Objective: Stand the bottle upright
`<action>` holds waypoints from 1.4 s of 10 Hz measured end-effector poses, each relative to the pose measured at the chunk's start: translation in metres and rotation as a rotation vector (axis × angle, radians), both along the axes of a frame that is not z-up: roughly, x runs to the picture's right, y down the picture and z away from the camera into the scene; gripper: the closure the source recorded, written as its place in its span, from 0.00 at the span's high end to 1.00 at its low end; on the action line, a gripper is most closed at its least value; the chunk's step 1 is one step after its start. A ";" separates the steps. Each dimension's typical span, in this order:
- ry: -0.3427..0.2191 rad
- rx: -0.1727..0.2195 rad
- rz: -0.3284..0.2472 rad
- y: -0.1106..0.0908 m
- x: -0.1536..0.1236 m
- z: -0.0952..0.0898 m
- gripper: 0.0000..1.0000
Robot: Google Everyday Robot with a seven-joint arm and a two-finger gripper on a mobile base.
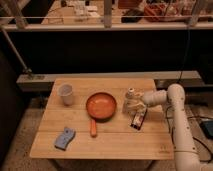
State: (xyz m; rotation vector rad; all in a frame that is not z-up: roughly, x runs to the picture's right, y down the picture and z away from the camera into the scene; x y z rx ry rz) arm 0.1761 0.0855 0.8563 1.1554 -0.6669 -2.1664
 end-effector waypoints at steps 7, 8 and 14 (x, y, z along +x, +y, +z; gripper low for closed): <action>0.030 -0.004 -0.041 0.001 0.007 -0.001 0.52; 0.041 -0.004 -0.045 0.000 0.011 -0.001 0.52; 0.081 0.008 -0.023 -0.009 0.035 -0.007 0.52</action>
